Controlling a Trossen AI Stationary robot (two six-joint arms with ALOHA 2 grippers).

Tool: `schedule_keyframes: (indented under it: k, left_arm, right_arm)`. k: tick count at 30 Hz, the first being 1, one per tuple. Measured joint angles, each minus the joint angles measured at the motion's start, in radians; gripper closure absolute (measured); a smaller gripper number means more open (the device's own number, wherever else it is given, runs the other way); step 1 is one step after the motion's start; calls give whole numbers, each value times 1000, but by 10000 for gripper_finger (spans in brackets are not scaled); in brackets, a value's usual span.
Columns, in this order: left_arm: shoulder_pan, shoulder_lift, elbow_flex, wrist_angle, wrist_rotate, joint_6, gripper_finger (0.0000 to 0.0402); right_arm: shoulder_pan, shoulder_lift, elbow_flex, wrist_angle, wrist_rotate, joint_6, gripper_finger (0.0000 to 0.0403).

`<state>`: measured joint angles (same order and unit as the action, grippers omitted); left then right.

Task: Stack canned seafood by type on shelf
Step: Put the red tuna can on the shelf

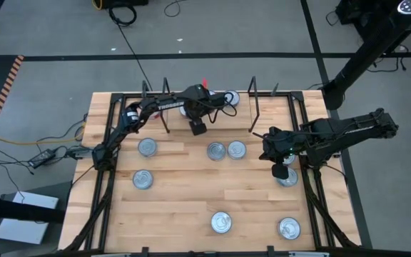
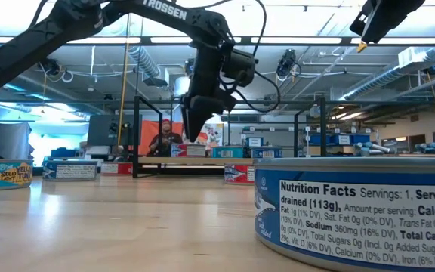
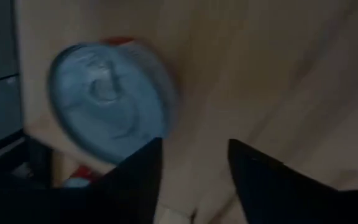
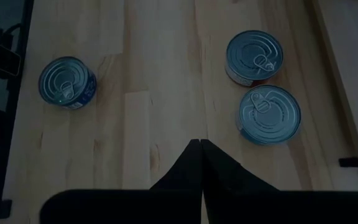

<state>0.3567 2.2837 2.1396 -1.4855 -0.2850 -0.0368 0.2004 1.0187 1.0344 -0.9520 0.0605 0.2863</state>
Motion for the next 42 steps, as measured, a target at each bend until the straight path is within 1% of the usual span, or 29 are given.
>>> schedule_keyframes:
  k: [2, 6, 7, 8, 14, 23, 28, 33, 42]
  left_arm:
    - [-3, 0, 0, 7, 44, 4, 266]
    - [0, 0, 0, 23, 108, 35, 370]
    - [4, 0, 0, 34, 116, 38, 385]
    - [10, 0, 0, 46, 116, 38, 391]
    - [57, 0, 0, 60, 113, 25, 398]
    - [71, 0, 0, 19, 128, 59, 400]
    - [73, -2, -51, 28, 150, 82, 400]
    - [74, -1, -114, 67, 149, 87, 401]
    - [83, -1, -124, 118, 118, 82, 401]
  right_arm:
    - [0, 0, 0, 0, 0, 0, 396]
    - [0, 0, 0, 0, 0, 0, 396]
    - [0, 0, 0, 0, 0, -1, 396]
    - [0, 0, 0, 0, 0, -1, 396]
    - [0, 0, 0, 0, 0, 7, 396]
    - [0, 0, 0, -1, 3, 9, 396]
    - [-1, 0, 0, -1, 7, 8, 396]
    - [-1, 0, 0, -1, 9, 8, 396]
    - [-2, 0, 0, -1, 25, 9, 396]
